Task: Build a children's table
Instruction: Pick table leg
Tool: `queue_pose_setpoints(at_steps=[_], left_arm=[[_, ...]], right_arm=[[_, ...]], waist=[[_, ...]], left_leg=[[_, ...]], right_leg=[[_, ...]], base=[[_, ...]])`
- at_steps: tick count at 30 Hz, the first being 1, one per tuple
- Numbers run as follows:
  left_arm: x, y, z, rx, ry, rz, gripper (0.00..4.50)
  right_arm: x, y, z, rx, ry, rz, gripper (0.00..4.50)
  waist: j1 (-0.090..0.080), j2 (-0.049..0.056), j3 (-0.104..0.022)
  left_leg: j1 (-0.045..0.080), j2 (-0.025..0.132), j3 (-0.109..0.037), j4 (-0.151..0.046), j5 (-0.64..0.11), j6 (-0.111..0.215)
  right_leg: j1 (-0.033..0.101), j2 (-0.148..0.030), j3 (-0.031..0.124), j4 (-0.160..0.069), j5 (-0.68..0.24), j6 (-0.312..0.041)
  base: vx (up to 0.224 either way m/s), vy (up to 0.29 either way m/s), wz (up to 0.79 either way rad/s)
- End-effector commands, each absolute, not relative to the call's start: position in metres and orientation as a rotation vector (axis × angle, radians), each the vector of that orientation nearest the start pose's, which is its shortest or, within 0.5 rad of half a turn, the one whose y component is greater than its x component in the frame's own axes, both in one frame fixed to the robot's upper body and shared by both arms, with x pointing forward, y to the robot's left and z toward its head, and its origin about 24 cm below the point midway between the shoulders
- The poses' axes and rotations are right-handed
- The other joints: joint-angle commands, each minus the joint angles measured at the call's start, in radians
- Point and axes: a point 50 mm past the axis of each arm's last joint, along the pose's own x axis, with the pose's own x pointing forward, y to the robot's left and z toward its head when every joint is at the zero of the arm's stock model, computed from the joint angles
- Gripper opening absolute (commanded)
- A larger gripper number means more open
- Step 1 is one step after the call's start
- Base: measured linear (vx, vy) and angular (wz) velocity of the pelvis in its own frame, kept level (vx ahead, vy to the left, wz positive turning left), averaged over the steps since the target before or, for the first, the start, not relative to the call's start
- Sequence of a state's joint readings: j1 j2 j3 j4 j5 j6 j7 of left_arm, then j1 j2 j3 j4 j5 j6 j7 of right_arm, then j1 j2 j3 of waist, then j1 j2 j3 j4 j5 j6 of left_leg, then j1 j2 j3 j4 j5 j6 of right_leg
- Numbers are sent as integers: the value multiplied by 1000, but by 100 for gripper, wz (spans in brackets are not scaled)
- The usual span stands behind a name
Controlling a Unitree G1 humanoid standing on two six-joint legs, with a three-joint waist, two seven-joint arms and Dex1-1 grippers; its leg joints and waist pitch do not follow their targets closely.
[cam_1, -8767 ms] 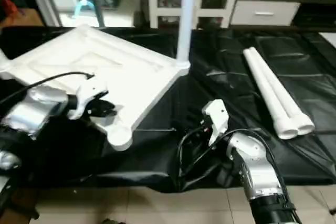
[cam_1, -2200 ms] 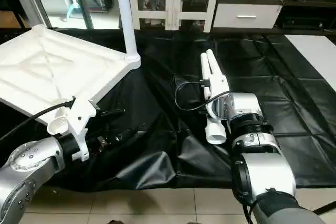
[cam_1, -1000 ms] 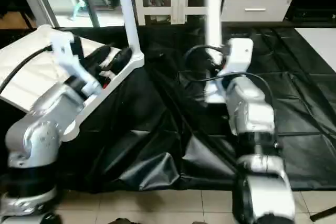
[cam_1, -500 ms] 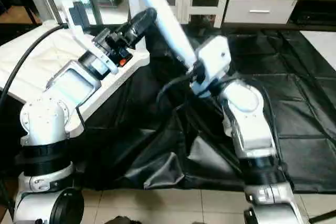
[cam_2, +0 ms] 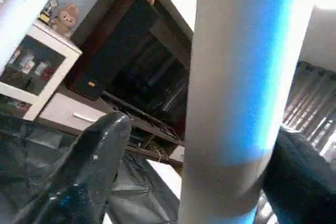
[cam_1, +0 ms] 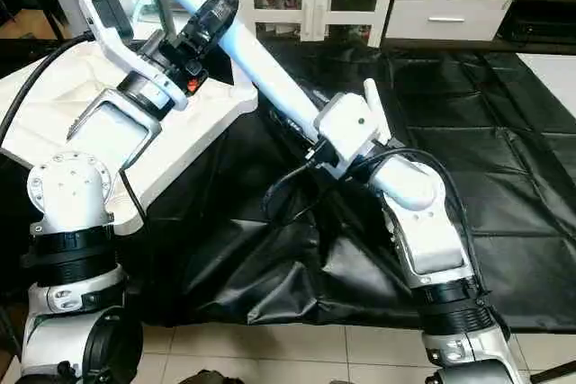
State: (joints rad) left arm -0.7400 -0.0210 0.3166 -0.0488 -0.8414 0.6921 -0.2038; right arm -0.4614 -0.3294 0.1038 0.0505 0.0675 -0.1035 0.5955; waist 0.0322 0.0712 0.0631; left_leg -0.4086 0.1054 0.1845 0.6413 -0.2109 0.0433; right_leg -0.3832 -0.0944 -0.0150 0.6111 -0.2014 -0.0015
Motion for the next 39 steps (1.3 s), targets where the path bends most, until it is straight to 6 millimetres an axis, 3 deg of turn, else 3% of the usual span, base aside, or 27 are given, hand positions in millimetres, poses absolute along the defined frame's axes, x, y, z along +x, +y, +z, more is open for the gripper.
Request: queue_pose_setpoints(at_steps=[1,15,21,39], left_arm=[[333,109,228,-782,-177,-693,359],[334,111,228,-809,-204,-678,248],[334,111,228,-815,-207,-681,175],[334,111,228,-815,-207,-681,165]], right_arm=[[304,-125,164,-438,-444,762,178],[305,-124,162,-485,-440,753,178],[305,-124,162,-489,-439,751,178],[305,-124,162,-489,-439,751,178]], waist=[[-4,-7,-75],[-5,-6,-75],[-5,-6,-75],[-5,-5,-76]], left_leg=[[35,106,-52,-95,-157,60],[37,106,-53,-97,-175,51],[36,106,-52,-97,-167,54],[38,107,-53,-97,-167,53]], right_leg=[[34,-56,22,-49,10,-266],[33,-55,22,-50,2,-262],[34,-55,22,-49,13,-263],[34,-54,21,-48,18,-264]], base=[[0,0,0],[0,0,0],[0,0,0],[0,0,0]])
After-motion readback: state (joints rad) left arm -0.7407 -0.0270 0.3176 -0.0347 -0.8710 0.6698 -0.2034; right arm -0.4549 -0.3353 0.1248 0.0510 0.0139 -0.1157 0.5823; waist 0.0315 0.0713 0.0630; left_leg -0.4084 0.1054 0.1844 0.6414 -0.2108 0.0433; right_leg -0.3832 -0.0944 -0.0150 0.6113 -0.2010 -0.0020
